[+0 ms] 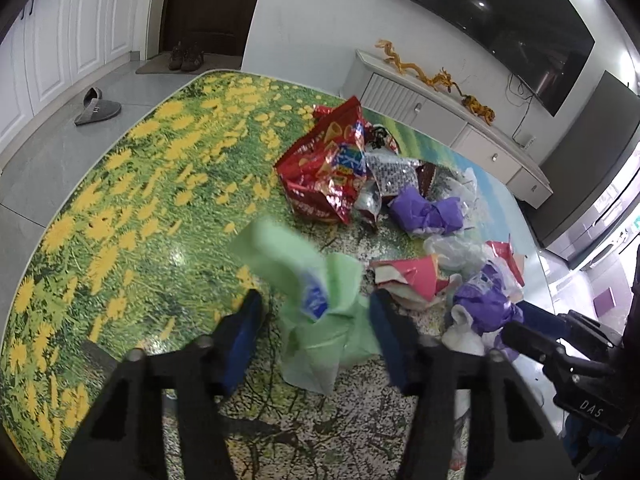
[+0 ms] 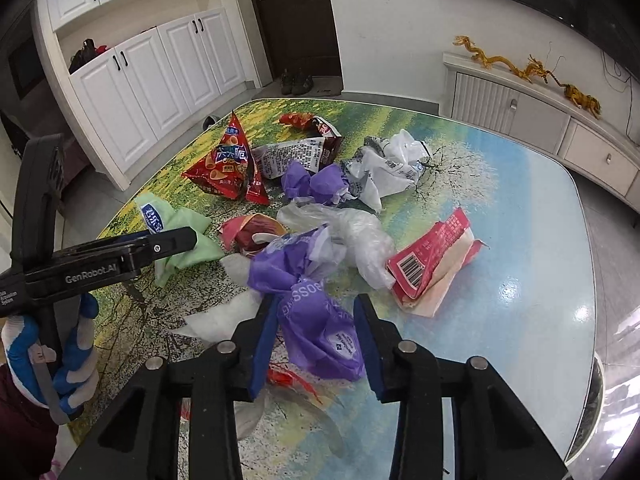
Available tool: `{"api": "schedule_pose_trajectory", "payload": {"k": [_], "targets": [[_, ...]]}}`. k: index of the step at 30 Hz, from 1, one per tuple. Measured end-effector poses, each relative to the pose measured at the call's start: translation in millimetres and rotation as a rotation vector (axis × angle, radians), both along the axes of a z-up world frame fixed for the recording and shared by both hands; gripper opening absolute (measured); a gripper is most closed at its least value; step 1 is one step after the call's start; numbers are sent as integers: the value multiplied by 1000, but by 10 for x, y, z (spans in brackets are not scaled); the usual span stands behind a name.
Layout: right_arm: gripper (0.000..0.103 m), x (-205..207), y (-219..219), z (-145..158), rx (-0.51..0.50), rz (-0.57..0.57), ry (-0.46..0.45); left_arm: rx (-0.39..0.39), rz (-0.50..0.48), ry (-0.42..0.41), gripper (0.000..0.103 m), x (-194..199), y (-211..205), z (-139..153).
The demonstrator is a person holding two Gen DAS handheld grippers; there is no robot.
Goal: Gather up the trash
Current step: 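Grasp the purple plastic bag with the right tool while the left tool grasps the light green cloth bag, then carry the purple bag with the right tool while the left tool carries the green bag to the bin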
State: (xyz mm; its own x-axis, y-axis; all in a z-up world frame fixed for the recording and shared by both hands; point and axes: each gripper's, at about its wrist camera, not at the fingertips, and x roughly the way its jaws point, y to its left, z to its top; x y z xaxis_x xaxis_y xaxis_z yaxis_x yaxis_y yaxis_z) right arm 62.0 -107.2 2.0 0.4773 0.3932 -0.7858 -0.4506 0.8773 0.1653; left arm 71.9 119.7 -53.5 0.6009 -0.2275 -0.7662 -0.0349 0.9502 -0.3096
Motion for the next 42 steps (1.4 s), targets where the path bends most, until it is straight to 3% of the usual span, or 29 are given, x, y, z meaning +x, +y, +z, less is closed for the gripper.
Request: {"api": "schedule_pose_trajectory", "payload": {"k": [1,5,13,23,33,42], "targets": [[30,-9,-14,9,2,0,-3,-16,-4,3,34,-15,3,-10],[23,-85,-94,62,21,-5,-23,-13,7,-14,33,-110,11,45],[19,-298,-304,314,100,-21,-92,32,27,-92,31,-348,-49,407],[16,-433,-905,573,228,-106,-175,93,-66,-195,31,-437,-660,991],[16,-548,-2240,515,303,-398,-223,110,-313,-182,31,-131,-2064,1142],[16,-634,-3468,18,293,-725,-123,116,-563,-108,32,111,-3720,889]]}}
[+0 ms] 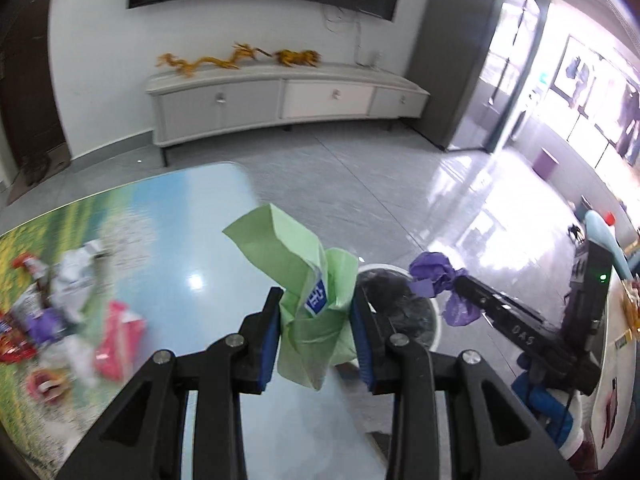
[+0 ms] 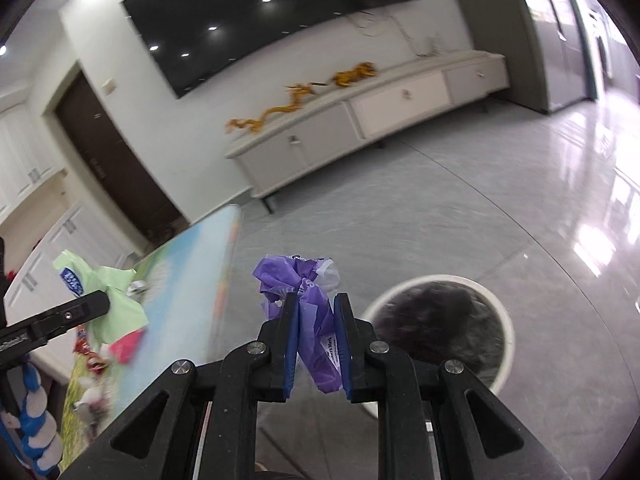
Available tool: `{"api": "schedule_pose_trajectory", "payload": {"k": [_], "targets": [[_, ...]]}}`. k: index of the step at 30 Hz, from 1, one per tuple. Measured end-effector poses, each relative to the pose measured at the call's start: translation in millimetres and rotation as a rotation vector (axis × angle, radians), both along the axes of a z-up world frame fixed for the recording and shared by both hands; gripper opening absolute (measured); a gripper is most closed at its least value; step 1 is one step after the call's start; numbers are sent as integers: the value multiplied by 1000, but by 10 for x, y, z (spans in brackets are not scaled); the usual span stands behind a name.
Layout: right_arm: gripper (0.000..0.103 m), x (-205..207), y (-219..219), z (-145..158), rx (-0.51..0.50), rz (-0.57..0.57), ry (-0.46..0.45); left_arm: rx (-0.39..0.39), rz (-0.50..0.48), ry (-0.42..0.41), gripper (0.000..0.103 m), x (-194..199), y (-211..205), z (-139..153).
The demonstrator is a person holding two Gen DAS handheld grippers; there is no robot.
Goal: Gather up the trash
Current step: 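Carry the purple bag with the right tool while the left tool carries the green bag to the bin, then open the right tool over the bin while the left tool releases the green bag into it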
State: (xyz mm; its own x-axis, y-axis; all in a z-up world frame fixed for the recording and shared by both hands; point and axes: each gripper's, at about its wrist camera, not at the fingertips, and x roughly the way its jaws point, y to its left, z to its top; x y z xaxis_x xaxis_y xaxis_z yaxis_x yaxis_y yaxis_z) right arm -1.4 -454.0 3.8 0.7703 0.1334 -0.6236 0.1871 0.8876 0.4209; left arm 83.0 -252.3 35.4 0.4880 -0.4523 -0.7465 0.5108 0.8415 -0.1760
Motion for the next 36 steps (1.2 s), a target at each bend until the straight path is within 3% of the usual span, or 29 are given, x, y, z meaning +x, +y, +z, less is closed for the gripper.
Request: {"api": "schedule_pose_trajectory", "payload": {"k": [6,8,11,13,17,21,29,36], "targets": [[20,144,-363,-275,17,-88,88,1,-58,40,33,105,-797,-220],[27,160,-444,-354,30,-113,107,-7,-74,60,34,135,-987,-283],[41,116,-593,-438,41,-153,118,-33,-88,99,50,205,-1197,-369],[42,51,-684,-469,49,-177,121,-39,-85,104,60,258,-1256,-387],[45,-52,-753,-485,46,-200,130,-44,-85,123,60,325,-1299,-409],[46,-82,-787,-422,29,-211,128,-33,-84,86,60,267,-1220,-339],[48,-159,-616,-136,-12,-208,87,-77,-30,7,60,127,-876,-93],[49,-173,-385,121,-39,-196,63,-90,-78,-10,60,-91,-592,94]]}}
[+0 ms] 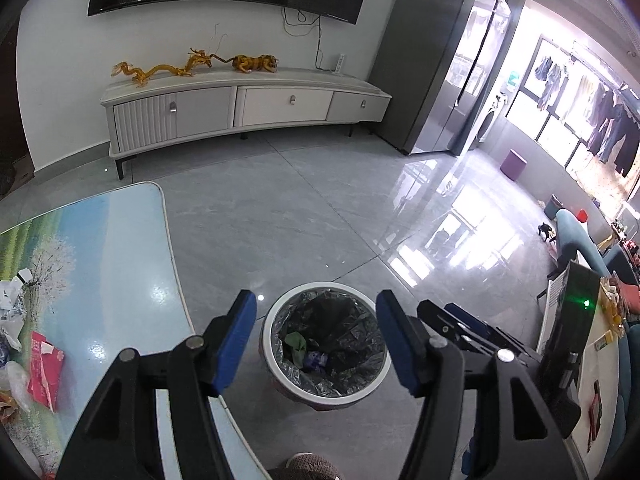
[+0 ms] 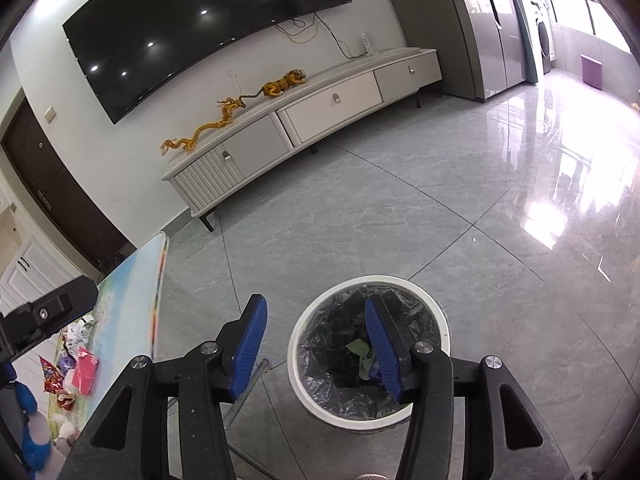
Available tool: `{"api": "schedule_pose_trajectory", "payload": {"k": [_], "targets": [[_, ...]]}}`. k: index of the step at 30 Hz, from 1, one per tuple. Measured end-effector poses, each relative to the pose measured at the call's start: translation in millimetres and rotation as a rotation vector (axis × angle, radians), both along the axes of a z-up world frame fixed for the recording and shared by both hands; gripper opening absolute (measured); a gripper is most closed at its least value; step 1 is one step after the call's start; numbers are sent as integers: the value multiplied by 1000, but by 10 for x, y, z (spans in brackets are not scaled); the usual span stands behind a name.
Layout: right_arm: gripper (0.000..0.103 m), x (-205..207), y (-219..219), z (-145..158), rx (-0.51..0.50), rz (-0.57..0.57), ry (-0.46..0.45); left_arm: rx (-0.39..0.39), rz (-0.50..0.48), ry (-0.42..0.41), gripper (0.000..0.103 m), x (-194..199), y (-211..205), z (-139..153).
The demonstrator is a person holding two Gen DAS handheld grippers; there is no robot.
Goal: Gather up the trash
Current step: 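Open the right tool over the bin while the left tool releases the green bag into it, then move the left tool to the table and grasp the clear plastic bag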
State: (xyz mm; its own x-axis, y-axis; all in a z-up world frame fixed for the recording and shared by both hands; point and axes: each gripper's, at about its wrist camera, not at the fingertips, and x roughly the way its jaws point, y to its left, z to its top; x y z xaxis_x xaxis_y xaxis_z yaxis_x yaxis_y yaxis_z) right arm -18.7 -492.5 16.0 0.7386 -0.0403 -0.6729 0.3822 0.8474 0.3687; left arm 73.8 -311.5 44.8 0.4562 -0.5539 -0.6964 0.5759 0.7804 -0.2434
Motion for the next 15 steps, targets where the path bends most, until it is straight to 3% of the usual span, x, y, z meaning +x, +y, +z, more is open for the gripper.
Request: {"api": "schedule_pose_trajectory", "payload": {"k": [8,15], "targets": [[50,-8,365,329,-69,55,-24,-24,26,-38,60,-114,608,205],[51,9,729,525,-116,122,-38,-33,111,-63,60,-222,1442,256]]}}
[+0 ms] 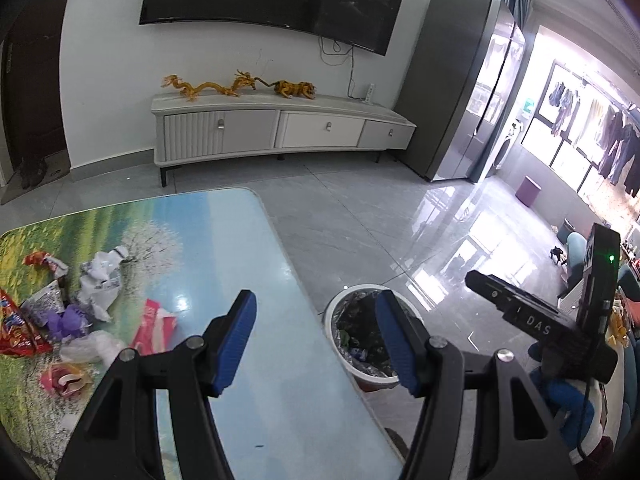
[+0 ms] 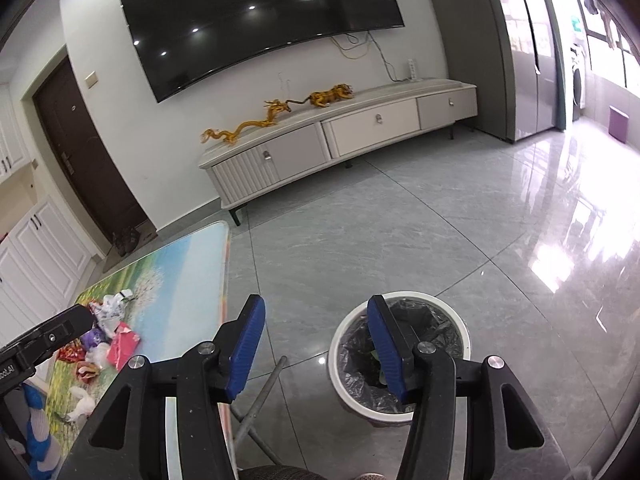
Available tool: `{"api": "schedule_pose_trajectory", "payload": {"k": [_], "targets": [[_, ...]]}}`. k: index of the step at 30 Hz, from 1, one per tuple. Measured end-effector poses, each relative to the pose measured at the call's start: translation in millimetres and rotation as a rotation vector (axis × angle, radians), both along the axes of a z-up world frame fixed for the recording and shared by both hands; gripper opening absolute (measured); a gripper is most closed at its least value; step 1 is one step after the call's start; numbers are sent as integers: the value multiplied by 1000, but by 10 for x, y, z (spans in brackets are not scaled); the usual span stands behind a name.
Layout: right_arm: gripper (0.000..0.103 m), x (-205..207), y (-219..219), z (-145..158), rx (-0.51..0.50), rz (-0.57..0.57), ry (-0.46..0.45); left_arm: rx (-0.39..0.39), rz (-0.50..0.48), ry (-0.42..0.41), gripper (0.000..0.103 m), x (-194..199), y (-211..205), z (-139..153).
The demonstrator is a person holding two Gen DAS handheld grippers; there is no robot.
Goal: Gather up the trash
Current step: 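Move the left tool to the table and grasp the clear plastic bag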
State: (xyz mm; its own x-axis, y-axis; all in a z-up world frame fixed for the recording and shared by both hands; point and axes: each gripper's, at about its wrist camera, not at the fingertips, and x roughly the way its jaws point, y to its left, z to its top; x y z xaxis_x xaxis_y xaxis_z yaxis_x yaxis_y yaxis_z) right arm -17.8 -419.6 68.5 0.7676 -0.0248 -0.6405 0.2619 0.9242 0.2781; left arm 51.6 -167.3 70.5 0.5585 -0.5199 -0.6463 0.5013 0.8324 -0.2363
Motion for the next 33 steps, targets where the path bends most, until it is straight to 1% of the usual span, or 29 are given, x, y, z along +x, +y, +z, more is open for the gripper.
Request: {"api": "schedule_pose_trajectory", "payload": {"k": [5,8,12,15,18,21,22,30,33], "targets": [[51,45,309,73,-24,58,-5,-13,29,-16,60,-194,665,-31],[51,74,498,89,-30,98,-7,-14,42,-16,60,-371,1077,-107],[52,109,764,68,-42,156,4,-9,99,30,60,-625,1630,-359],[52,130,958,40,-49,197,17,15,150,69,60,-750,1935,-577],[52,183,1149,4,-59,238,35,7,187,124,59,-804,2147,-787],[52,263,1325,-46,-63,277,53,-10,204,158,56,-821,2206,-928],[52,283,1372,-60,-66,288,58,-19,202,169,54,-817,2205,-966],[52,418,1707,-200,-105,367,114,-27,168,206,43,-745,1988,-1166],[53,484,1789,-234,-109,380,130,-36,177,207,33,-680,1967,-1204]]}}
